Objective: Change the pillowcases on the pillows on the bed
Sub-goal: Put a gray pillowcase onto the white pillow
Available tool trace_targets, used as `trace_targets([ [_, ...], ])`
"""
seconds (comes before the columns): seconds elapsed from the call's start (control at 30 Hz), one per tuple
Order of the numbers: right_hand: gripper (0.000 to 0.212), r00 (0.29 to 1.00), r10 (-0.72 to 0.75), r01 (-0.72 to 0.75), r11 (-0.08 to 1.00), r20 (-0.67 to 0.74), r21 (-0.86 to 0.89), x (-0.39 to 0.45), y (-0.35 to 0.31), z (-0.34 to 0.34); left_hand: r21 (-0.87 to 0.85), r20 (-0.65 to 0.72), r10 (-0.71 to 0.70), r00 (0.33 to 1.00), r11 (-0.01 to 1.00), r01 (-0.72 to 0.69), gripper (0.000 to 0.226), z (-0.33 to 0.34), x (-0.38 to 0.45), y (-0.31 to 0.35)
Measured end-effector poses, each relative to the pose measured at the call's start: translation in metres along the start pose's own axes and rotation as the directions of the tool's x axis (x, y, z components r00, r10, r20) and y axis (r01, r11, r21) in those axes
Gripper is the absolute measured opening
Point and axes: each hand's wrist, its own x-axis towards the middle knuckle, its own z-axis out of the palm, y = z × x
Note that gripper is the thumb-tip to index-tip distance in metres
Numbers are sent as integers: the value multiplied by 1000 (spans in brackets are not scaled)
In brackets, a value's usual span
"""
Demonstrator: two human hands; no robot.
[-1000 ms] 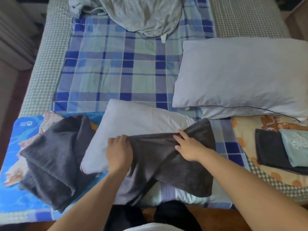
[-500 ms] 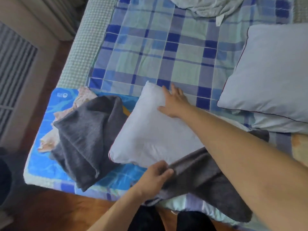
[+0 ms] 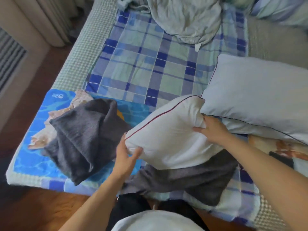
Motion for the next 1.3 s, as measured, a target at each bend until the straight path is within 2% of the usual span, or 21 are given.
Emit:
trace_targets([
  [0.07,49,992,129,-129,992,-10,4,-27,19,-24,-131,354,-7,935,990,57,57,23,-5,26],
  [0.17,56,935,328,-348,923,-138,-162,-61,34,-55,11,462,68,884,997,-82,53,75,-27,45],
  [0.2,63,916,302,-355,917,-262,-182,-73,27,-64,53,481,99,871,989,-141,58,95,-36,51],
  [0.27,64,883,-26,-114,957,-469,-267,-92,4,-71,126,478,148,866,964,-234,59,132,-55,69],
  [0.3,58,877,-233,65,924,-420,-377,-95,-9,-73,179,485,156,861,945,-273,55,148,-62,80],
  [0.33,53,881,-381,215,850,-279,-481,-93,-14,-70,255,504,151,851,915,-314,53,158,-68,93],
  [0.37,51,902,-417,288,778,-115,-558,-87,-13,-65,324,535,167,829,865,-383,52,165,-73,102],
  [0.43,53,960,-277,243,750,42,-616,-68,10,-54,347,546,403,735,689,-636,42,167,-83,112],
  [0.47,52,980,-199,170,779,20,-604,-63,27,-51,322,574,497,651,595,-737,33,167,-87,106],
  [0.5,49,992,-123,92,805,-12,-587,-63,45,-48,259,622,502,601,593,-762,23,165,-95,101],
  [0.53,46,997,-66,33,815,-36,-579,-67,63,-45,222,683,399,611,683,-695,18,161,-104,93],
  [0.57,43,998,-28,-10,823,-57,-568,-74,82,-41,248,686,261,679,793,-556,16,158,-111,81],
  [0.63,41,995,9,-63,826,-98,-561,-91,117,-32,415,476,-88,875,900,-135,10,152,-107,58],
  [0.67,43,993,24,-84,821,-114,-565,-98,129,-28,457,315,-252,915,885,87,13,149,-99,50],
  [0.73,48,989,22,-99,831,-145,-547,-105,142,-19,405,145,-441,886,843,354,20,150,-79,29],
  [0.77,48,988,-14,-73,843,-157,-532,-106,143,-16,386,136,-491,860,826,411,20,152,-71,24],
  [0.87,39,968,-193,72,829,-162,-555,-104,135,-12,421,151,-531,834,798,432,21,172,-53,13],
  [0.97,50,960,-273,194,807,-62,-557,-105,124,-9,519,183,-586,790,739,428,43,197,-44,9],
  [1.1,54,964,-252,180,848,-81,-499,-112,130,-12,506,175,-662,729,695,510,44,210,-39,-5],
  [1.23,61,964,-243,153,845,-112,-512,-126,146,-23,640,57,-715,697,562,524,95,220,-34,-30],
  [1.3,54,955,-256,143,840,-150,-524,-129,149,-28,748,90,-689,719,524,408,75,226,-38,-26],
])
